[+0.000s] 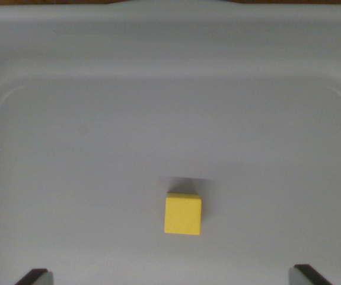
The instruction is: Pick yellow cube
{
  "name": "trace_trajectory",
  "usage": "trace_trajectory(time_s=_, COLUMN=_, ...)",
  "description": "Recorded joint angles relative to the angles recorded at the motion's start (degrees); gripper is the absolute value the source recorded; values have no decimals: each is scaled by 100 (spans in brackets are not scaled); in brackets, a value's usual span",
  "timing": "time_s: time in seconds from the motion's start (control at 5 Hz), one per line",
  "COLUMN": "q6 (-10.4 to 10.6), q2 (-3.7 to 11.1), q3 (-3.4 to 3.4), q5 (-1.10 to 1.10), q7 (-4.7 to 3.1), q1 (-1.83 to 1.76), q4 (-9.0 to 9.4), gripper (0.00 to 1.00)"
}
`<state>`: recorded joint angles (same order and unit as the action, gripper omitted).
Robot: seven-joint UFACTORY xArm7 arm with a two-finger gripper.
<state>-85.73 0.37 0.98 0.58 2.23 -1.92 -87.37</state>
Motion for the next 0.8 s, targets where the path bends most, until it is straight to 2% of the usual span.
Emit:
trace_trajectory(time_s=0.2, q6=168, q2=67, q3=-10, q5=-14, q7=-14, q1=0, q4=126, gripper=0)
trace_trajectory(time_s=0.4, q6=168, q2=67, q3=-10, q5=-14, q7=-14, q1=0, q4=126, gripper=0)
trace_trajectory(time_s=0.6, q6=366, q2=147, q3=-23, q5=-31, q7=-32, q1=-1, q4=275, gripper=0)
trace_trajectory(time_s=0.8, q6=366, q2=147, q3=-23, q5=-31, q7=-32, q1=-1, q4=275, gripper=0)
